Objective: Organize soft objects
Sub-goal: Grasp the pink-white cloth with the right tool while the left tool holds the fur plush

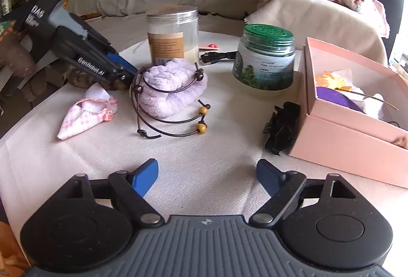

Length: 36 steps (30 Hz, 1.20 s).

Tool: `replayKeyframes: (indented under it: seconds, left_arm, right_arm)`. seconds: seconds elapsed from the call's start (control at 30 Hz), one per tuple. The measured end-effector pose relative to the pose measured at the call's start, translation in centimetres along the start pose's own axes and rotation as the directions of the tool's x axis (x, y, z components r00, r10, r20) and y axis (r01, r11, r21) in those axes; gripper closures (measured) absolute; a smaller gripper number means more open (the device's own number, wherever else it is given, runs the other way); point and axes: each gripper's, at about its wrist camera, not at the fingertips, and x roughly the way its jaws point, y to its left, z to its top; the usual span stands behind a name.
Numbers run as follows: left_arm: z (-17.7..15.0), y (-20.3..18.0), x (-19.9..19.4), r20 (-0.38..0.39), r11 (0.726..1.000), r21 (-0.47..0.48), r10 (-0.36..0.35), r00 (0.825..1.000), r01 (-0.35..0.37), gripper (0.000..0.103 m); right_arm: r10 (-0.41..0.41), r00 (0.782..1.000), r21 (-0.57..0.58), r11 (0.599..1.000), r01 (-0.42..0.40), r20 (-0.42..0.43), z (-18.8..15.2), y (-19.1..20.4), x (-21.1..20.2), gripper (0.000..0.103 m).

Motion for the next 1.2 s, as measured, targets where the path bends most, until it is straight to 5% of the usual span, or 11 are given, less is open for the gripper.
replayKeyframes:
  seconds: [0.13, 0.23, 0.43, 0.53, 0.8, 0.97, 1.1, 1.17, 1.2]
  left_arm:
    - [-1.1, 1.0, -0.5, 0.024, 0.997, -0.070, -0.032, 0.999, 0.034, 0.071]
    - [-2.1, 0.6, -1.1, 0.048, 0.999, -0.024, -0.028, 0.998, 0.029, 0.070]
    - [-4.1, 1.1, -1.9, 0.115, 0.989, -0.146, -0.024, 0.993, 0.041, 0.081]
    - [-5.5, 2.0, -2.8, 0.168, 0.963, -0.260, -0.024, 0.986, 0.068, 0.083]
    - [-6.9, 3.0, -5.1, 0.264, 0.937, -0.340, 0.013, 0.964, 0.081, 0.084]
    - [-7.5, 3.1, -6.1, 0.308, 0.934, -0.345, 0.023, 0.951, 0.090, 0.084]
    - [-8.0, 3.7, -7.3, 0.356, 0.926, -0.366, 0.044, 0.934, 0.095, 0.084]
    - [-7.9, 4.3, -8.3, 0.388, 0.921, -0.375, 0.055, 0.920, 0.103, 0.085]
    - [-7.6, 4.5, -9.0, 0.406, 0.922, -0.374, 0.064, 0.911, 0.103, 0.085]
  right_arm:
    - [0.049, 0.998, -0.040, 0.998, -0.050, -0.039, 0.1, 0.3, 0.4, 0.000]
    - [0.051, 0.998, -0.051, 0.997, -0.053, -0.049, 0.2, 0.4, 0.5, 0.000]
    - [0.058, 0.997, -0.068, 0.996, -0.062, -0.060, 0.3, 0.5, 0.5, 0.000]
    - [0.089, 0.993, -0.075, 0.993, -0.095, -0.082, 1.3, 0.9, 0.3, 0.016]
    - [0.292, 0.953, -0.172, 0.938, -0.302, -0.079, 4.9, 7.0, 0.9, 0.020]
    - [0.276, 0.959, -0.286, 0.916, -0.282, -0.063, 6.3, 11.1, 3.2, 0.022]
    - [0.227, 0.970, -0.310, 0.919, -0.244, -0.091, 6.5, 12.2, 5.3, 0.046]
    - [0.226, 0.967, -0.320, 0.913, -0.252, -0.115, 6.9, 12.3, 5.5, 0.084]
    - [0.228, 0.966, -0.310, 0.916, -0.255, -0.122, 7.3, 12.0, 5.3, 0.093]
